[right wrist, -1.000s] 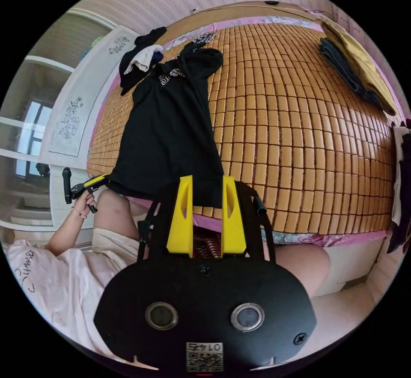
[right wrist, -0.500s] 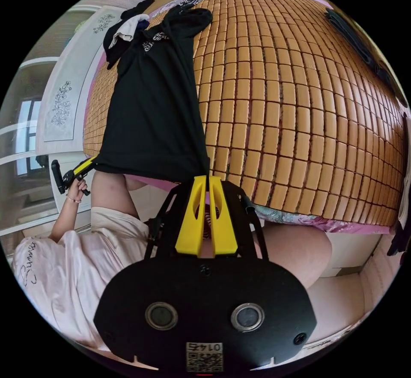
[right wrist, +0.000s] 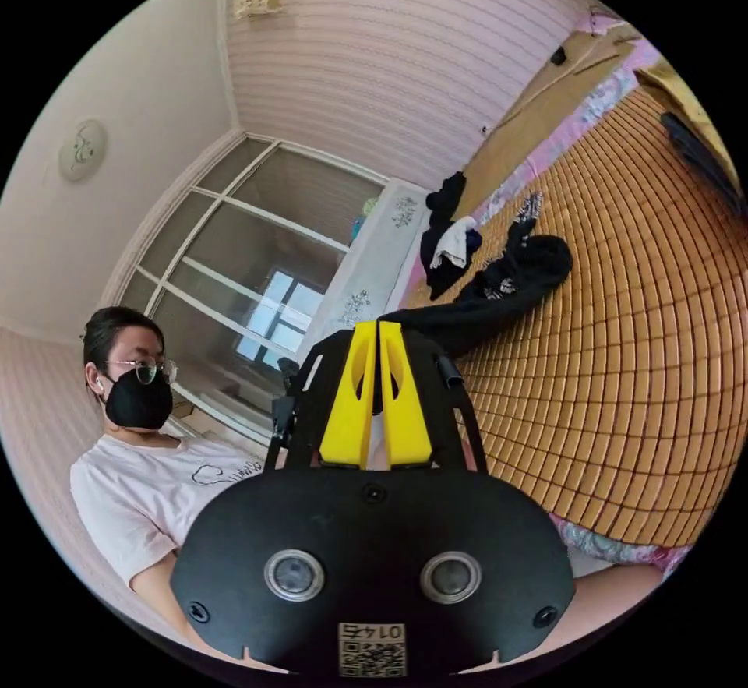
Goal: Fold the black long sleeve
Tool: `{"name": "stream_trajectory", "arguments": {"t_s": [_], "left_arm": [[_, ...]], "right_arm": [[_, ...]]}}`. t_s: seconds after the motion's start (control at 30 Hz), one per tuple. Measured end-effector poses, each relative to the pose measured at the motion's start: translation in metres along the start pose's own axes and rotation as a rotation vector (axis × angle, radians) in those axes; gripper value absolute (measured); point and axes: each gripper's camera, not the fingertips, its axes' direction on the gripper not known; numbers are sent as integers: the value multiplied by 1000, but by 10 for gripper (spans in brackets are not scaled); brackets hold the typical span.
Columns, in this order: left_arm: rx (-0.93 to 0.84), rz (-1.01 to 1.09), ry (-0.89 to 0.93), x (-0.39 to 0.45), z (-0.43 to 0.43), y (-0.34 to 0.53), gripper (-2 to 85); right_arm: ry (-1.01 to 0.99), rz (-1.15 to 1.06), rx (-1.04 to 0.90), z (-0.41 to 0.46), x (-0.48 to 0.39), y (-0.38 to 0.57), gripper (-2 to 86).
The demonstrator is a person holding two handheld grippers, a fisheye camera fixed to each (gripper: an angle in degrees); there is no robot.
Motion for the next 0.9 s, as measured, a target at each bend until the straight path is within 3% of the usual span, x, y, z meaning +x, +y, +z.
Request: {"name": "stream_trajectory", "arguments": {"t_s": [0.13, 0.3, 0.4, 0.5, 0.63, 0.7, 0.77, 0.9], "left_arm": [[305, 63, 92, 31, -97, -83, -10], [701, 143, 198, 81, -265, -178, -10], [797, 182, 92, 112, -327, -211, -10], [771, 156, 50, 118, -345, -236, -10], [630, 97, -21, 101, -307, -256, -10], [474, -19, 2, 71, -249, -265, -10], [384, -88, -46, 57, -205, -265, -10], [329, -61, -64, 69, -170, -293, -10]], "right_arm": [[-201, -232, 120, -24, -95, -66, -2], [-423, -725, 230, -73, -312, -114, -3], [-323, -919, 261, -87, -417, -108, -3], [-155, -947, 235, -83, -461, -115, -3], [144, -829, 131, -52, -430, -139, -3], [350, -651, 47, -25, -363, -159, -3], [429, -495, 35, -17, -305, -171, -3], [143, -259, 215, -39, -247, -196, -3]]}}
